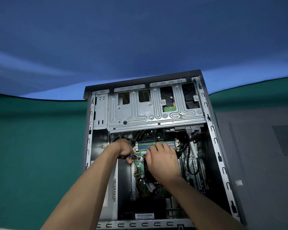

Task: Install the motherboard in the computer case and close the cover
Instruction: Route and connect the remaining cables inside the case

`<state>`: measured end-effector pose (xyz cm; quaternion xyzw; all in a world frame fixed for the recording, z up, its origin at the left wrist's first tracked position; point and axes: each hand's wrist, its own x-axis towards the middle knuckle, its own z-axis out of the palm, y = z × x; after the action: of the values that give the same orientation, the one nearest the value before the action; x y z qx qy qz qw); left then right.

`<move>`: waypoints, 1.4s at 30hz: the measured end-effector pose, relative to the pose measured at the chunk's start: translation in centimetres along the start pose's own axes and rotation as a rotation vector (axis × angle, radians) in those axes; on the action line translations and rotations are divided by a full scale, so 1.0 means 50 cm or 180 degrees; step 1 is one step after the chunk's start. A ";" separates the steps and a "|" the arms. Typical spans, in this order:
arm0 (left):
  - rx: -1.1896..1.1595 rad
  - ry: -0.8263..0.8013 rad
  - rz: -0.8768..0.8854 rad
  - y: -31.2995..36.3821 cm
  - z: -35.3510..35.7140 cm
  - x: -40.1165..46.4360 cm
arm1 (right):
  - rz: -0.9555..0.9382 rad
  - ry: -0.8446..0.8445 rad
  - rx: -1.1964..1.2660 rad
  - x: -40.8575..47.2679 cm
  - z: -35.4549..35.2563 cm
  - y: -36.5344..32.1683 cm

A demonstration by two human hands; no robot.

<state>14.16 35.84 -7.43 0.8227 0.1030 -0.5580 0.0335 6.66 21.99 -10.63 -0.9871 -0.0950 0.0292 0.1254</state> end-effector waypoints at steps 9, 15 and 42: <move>0.0140 -0.0219 0.0180 -0.015 0.005 0.031 | -0.0041 0.0056 0.0063 0.001 -0.001 0.000; 0.0735 -0.0133 0.0440 -0.014 0.010 0.048 | -0.0080 0.0177 -0.0004 0.002 0.002 0.000; -0.0771 0.0012 0.0273 -0.003 0.008 0.026 | -0.0077 0.0206 -0.0050 0.002 0.005 0.000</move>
<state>14.24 36.07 -8.80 0.8173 0.1345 -0.5380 0.1563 6.77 22.06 -10.88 -0.9873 -0.1031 -0.0050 0.1210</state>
